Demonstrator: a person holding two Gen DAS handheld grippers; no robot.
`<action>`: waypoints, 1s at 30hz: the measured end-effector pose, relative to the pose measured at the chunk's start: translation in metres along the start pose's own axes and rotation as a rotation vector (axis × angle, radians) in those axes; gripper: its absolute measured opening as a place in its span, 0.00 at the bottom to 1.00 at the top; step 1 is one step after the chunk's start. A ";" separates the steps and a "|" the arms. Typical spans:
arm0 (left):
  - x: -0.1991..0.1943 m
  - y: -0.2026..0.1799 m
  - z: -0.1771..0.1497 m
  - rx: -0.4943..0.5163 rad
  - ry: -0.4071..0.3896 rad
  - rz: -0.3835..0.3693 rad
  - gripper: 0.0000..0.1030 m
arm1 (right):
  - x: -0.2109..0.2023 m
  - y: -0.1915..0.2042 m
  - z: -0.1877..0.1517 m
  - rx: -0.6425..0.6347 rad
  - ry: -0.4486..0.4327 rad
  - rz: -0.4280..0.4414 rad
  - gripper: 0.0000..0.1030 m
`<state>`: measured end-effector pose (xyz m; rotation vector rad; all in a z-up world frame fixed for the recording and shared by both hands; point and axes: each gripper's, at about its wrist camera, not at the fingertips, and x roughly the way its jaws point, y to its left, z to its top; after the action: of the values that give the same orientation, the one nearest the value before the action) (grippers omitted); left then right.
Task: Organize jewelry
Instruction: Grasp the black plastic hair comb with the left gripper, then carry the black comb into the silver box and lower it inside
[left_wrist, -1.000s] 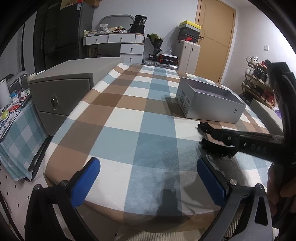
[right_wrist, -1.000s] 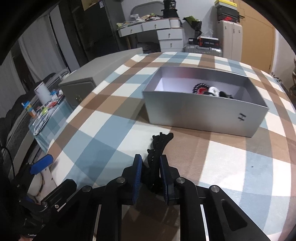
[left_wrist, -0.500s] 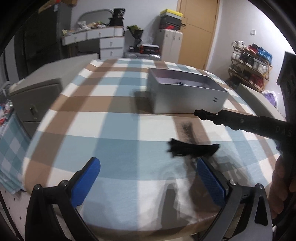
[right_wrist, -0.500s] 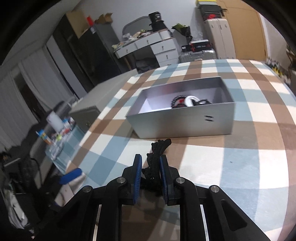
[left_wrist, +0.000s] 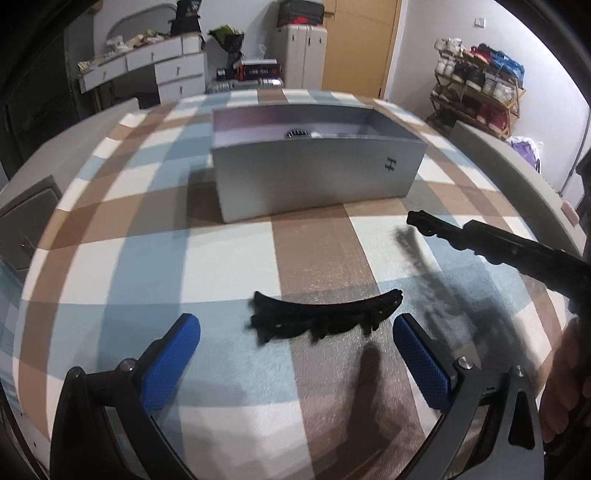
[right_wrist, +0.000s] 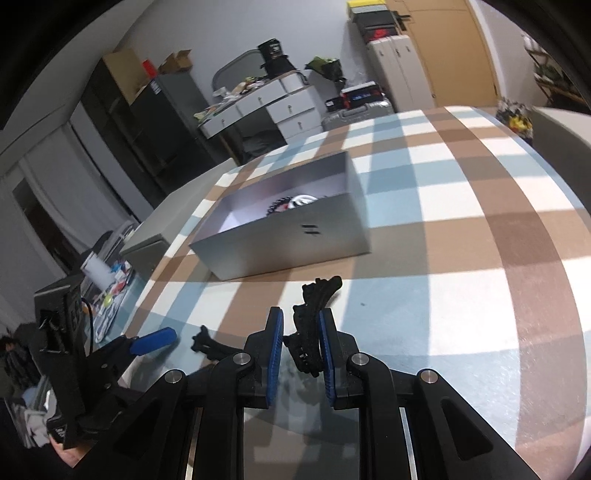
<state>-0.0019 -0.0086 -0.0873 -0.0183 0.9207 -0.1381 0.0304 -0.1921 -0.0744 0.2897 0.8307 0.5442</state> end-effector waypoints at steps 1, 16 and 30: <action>0.003 0.000 0.001 -0.007 0.015 -0.003 0.99 | 0.000 -0.002 0.001 0.005 0.000 -0.001 0.18; 0.013 -0.019 0.008 0.086 0.053 0.029 0.94 | -0.001 -0.004 -0.001 0.007 -0.001 0.006 0.18; -0.003 -0.019 0.011 0.109 0.000 0.070 0.86 | -0.005 0.010 -0.001 -0.063 -0.021 -0.036 0.18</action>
<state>0.0027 -0.0275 -0.0771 0.1146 0.9116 -0.1225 0.0232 -0.1867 -0.0674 0.2223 0.7952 0.5315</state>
